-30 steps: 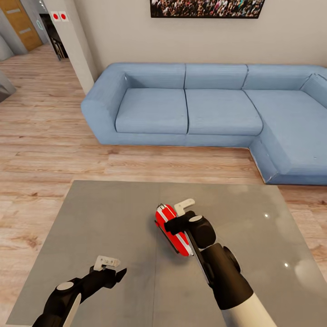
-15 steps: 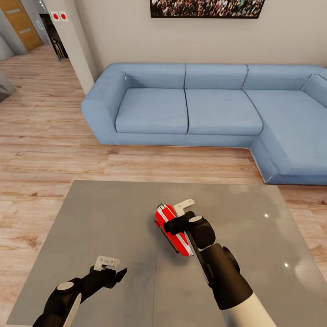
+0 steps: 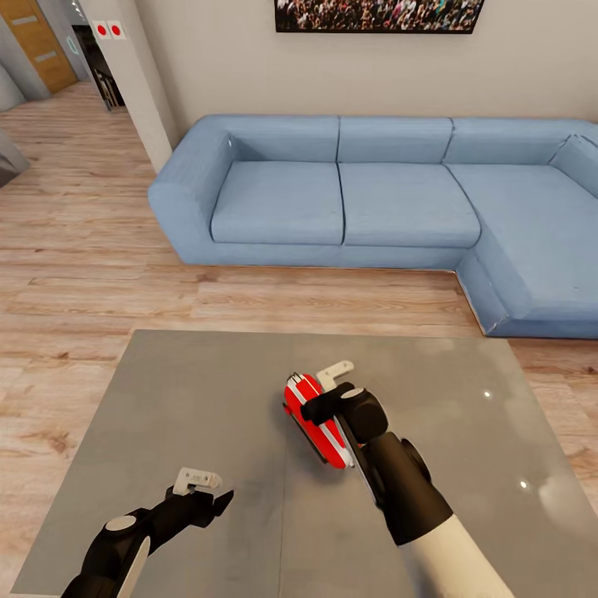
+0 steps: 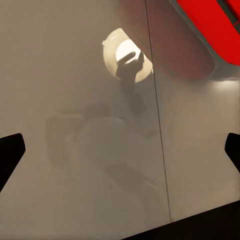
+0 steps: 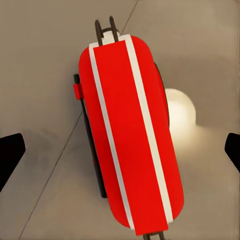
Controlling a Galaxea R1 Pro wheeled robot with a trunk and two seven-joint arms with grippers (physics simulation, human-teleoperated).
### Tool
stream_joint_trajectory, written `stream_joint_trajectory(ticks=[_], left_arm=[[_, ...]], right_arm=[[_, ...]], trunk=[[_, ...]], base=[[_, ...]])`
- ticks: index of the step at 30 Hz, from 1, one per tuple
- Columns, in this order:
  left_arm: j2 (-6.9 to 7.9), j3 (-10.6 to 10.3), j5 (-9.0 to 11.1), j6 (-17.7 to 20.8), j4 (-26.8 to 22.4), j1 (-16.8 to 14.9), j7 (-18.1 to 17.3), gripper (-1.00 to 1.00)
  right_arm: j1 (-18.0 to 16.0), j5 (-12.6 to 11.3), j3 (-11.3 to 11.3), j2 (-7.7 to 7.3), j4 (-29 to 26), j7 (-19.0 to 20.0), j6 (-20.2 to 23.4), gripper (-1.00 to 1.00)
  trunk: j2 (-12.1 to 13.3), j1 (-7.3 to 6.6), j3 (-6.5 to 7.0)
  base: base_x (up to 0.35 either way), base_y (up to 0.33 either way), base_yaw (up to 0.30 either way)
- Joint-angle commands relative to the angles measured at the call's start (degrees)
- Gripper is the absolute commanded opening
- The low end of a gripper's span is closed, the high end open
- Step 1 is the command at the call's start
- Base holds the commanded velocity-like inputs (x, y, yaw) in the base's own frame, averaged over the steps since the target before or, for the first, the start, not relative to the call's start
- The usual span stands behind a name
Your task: Turn on the radio receiver that's on the table in the living room.
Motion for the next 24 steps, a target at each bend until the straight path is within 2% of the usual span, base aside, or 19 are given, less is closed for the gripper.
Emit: stream_joint_trajectory(ticks=[1, 15, 19, 24], left_arm=[[0.00, 0.00, 0.00, 0.00, 0.02, 0.00, 0.00, 1.00], [0.00, -0.01, -0.04, 0.00, 0.17, 0.00, 0.00, 1.00], [0.00, -0.01, -0.08, 0.00, 0.25, 0.00, 0.00, 1.00], [0.00, -0.01, -0.09, 0.00, 0.26, -0.07, 0.00, 1.00]], right_arm=[[-0.08, -0.02, -0.02, 0.00, 0.20, 0.00, -0.21, 1.00], [-2.61, -0.27, -0.24, 0.00, 10.19, 0.09, -6.03, 1.00], [-3.84, -0.48, -0.31, 0.00, 15.28, 0.09, -8.79, 1.00], [-4.04, -0.54, -0.39, 0.00, 16.77, 0.09, -9.63, 1.00]], trunk=[[0.00, 0.00, 0.00], [0.00, 0.00, 0.00], [0.00, 0.00, 0.00], [0.00, 0.00, 0.00]], base=[[0.000, 0.000, 0.000], [0.000, 0.000, 0.000], [0.000, 0.000, 0.000], [0.000, 0.000, 0.000]])
